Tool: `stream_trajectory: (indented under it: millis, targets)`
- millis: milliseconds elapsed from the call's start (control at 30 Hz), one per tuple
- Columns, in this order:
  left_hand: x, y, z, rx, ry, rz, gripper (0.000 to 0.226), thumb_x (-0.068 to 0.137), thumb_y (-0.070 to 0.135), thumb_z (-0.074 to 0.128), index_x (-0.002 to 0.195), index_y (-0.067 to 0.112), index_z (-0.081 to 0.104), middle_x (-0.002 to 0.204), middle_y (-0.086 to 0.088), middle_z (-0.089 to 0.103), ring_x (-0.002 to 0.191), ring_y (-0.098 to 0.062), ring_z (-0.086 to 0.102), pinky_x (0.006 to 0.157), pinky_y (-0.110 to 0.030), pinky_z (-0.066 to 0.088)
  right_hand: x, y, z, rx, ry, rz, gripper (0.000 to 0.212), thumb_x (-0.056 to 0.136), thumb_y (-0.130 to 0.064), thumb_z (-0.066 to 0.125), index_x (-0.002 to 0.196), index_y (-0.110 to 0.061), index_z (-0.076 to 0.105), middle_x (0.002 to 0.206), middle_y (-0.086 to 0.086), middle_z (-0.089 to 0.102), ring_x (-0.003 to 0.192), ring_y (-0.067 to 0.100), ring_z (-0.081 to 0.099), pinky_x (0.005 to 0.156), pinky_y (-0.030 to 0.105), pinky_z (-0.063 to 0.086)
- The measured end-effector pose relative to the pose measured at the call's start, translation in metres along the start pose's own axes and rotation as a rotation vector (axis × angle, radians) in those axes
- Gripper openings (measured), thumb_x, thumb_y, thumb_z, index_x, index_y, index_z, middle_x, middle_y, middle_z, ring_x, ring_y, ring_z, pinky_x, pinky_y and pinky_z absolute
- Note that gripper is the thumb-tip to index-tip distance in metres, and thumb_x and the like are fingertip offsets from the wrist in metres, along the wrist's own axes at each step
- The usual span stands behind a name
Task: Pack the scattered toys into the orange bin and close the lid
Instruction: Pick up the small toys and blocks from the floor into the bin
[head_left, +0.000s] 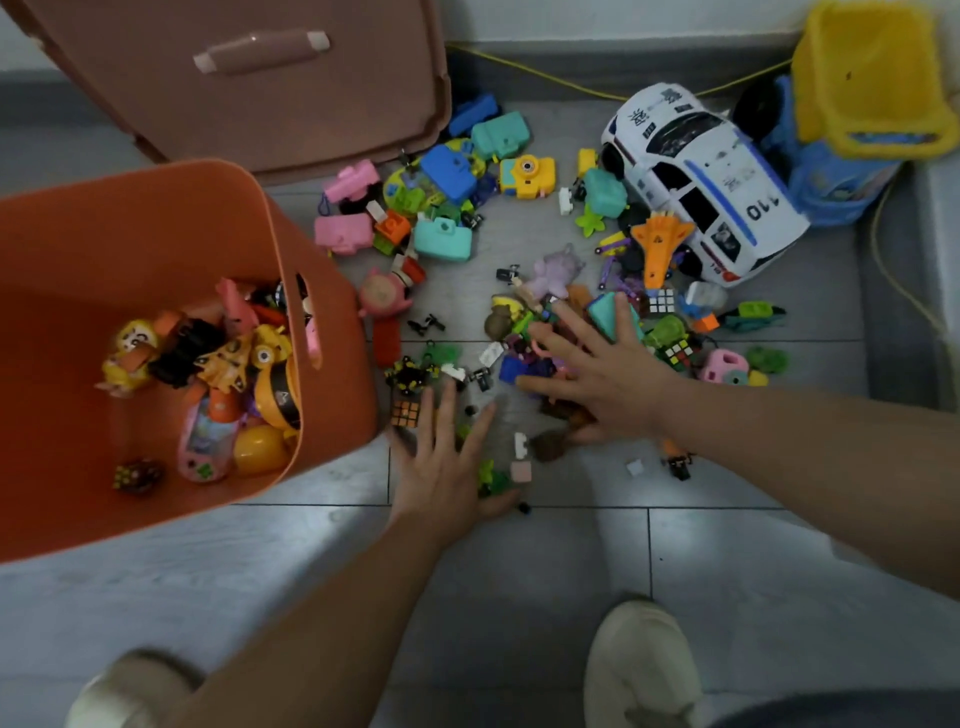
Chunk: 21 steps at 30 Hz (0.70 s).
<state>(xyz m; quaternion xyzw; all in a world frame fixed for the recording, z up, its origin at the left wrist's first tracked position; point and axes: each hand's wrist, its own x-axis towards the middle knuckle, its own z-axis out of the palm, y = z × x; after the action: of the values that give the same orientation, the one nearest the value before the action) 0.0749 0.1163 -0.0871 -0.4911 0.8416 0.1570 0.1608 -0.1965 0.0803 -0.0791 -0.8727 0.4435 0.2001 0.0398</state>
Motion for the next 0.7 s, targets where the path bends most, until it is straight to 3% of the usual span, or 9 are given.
stream_trajectory:
  millis: [67,133,233,333,467,567,700]
  targets:
    - [0.017,0.007,-0.004,-0.048,-0.009,-0.049,0.103,0.075,0.091,0.028,0.156,0.037,-0.005,0.164,-0.010,-0.016,0.151,-0.033,-0.013,0.110,-0.072,0.015,0.006,0.007,-0.001,0.034,0.019,0.053,0.094,0.075,-0.091,0.022,0.155,-0.048,0.000,0.166,0.012,-0.015,0.149,0.046,-0.015,0.098,0.086,0.012]
    - [0.033,0.010,-0.009,-0.046,0.003,-0.039,0.098,0.079,0.087,0.030,0.156,0.035,0.001,0.163,-0.007,-0.015,0.151,-0.029,-0.011,0.111,-0.070,0.016,0.011,0.012,-0.003,0.063,0.051,0.084,0.099,0.074,-0.089,0.035,0.155,-0.048,-0.002,0.166,0.012,-0.017,0.150,0.045,-0.012,0.099,0.083,0.020]
    - [0.057,0.009,-0.016,-0.080,0.060,-0.032,0.093,0.081,0.070,0.056,0.154,0.031,0.014,0.163,-0.006,-0.006,0.149,-0.028,-0.001,0.108,-0.069,0.026,0.017,0.017,-0.007,0.087,0.083,0.146,0.101,0.072,-0.087,0.036,0.156,-0.046,-0.002,0.165,0.012,-0.021,0.151,0.044,-0.006,0.096,0.073,0.035]
    - [0.075,0.008,-0.021,-0.125,0.143,-0.084,0.094,0.079,0.063,0.065,0.153,0.033,0.017,0.161,-0.005,0.003,0.147,-0.028,0.008,0.102,-0.072,0.031,0.025,0.027,-0.007,0.132,0.106,0.185,0.093,0.076,-0.085,0.037,0.155,-0.046,0.008,0.167,0.012,-0.011,0.150,0.044,0.005,0.090,0.064,0.041]
    - [0.083,0.003,-0.027,-0.036,0.156,-0.025,0.102,0.076,0.083,0.046,0.157,0.037,0.003,0.165,-0.008,-0.006,0.145,-0.034,0.011,0.099,-0.070,0.029,0.037,0.033,-0.006,0.147,0.124,0.203,0.089,0.077,-0.085,0.044,0.153,-0.044,0.022,0.166,0.015,0.009,0.137,0.046,0.029,0.086,0.061,0.046]
    - [0.090,0.009,-0.031,0.003,0.094,-0.039,0.101,0.078,0.080,0.046,0.156,0.036,0.000,0.164,-0.009,-0.007,0.142,-0.036,0.012,0.100,-0.068,0.029,0.045,0.035,-0.009,0.168,0.125,0.193,0.083,0.080,-0.083,0.045,0.150,-0.041,0.029,0.161,0.018,0.021,0.130,0.045,0.035,0.086,0.061,0.049]
    - [0.100,0.022,-0.040,-0.060,0.141,-0.164,0.081,0.083,0.062,0.060,0.150,0.032,0.026,0.152,-0.013,0.024,0.124,-0.039,0.032,0.092,-0.053,0.044,0.050,0.037,-0.015,0.228,0.137,0.194,0.065,0.083,-0.067,0.057,0.138,-0.034,0.045,0.155,0.021,0.029,0.126,0.046,0.041,0.083,0.062,0.051]
